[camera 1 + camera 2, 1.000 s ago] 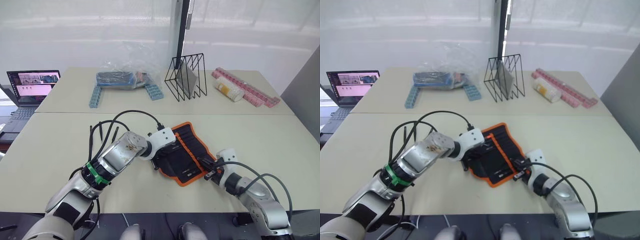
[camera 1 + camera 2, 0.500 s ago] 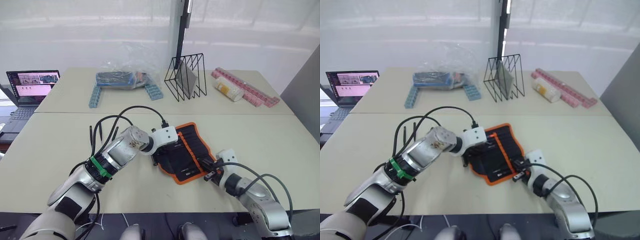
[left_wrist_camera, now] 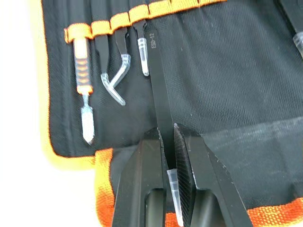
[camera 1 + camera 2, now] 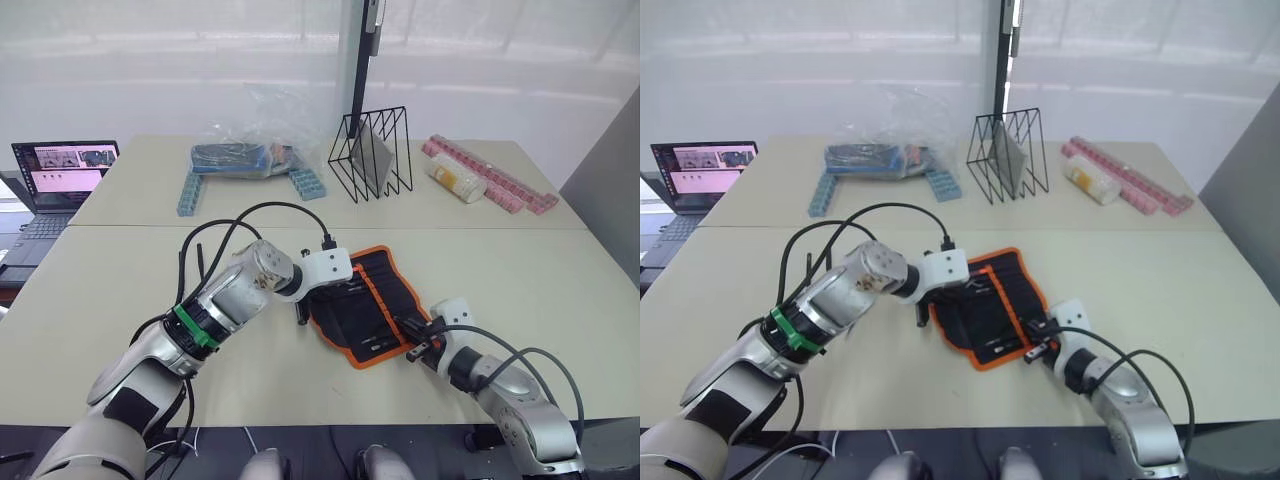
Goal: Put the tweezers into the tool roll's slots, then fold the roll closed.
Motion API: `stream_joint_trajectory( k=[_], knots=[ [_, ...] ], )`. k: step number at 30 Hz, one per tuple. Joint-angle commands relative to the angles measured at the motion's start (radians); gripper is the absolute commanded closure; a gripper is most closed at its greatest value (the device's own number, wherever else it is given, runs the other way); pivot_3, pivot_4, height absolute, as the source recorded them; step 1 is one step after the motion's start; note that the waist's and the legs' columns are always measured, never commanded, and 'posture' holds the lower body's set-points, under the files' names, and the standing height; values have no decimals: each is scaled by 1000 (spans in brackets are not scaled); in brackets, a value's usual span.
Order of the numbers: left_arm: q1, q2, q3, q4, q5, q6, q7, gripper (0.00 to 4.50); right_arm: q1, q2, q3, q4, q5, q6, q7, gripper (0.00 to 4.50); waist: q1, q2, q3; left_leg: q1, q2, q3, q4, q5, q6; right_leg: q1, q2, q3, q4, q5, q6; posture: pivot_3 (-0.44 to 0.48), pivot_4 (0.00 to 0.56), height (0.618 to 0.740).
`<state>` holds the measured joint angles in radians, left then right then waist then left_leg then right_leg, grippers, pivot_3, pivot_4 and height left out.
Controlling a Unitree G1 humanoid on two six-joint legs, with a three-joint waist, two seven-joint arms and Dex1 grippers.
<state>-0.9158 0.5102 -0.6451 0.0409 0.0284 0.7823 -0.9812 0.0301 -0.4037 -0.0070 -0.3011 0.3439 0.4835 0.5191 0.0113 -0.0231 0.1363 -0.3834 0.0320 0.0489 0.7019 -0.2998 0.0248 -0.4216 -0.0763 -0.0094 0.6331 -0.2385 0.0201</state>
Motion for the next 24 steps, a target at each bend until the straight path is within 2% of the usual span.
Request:
stream_joint_trajectory(
  k=[1,15,24],
  knots=[
    [-55,14,44,0,-7,-9,-53,4500,23,6,39,0,-8,33,1,4482,0,0,0,0,0,0,0,0,0,0,0,0,0,0,0,0,150,725],
    [-87,-8,29,47,15,-13,-155,4500,32,25,42,-10,-14,37,-14,4482,-1,0,0,0,0,0,0,0,0,0,0,0,0,0,0,0,150,725],
    [-113,-15,-19,87,84,-56,-178,4500,37,28,42,-15,-17,35,-19,4482,-1,0,0,0,0,0,0,0,0,0,0,0,0,0,0,0,150,725]
  ],
)
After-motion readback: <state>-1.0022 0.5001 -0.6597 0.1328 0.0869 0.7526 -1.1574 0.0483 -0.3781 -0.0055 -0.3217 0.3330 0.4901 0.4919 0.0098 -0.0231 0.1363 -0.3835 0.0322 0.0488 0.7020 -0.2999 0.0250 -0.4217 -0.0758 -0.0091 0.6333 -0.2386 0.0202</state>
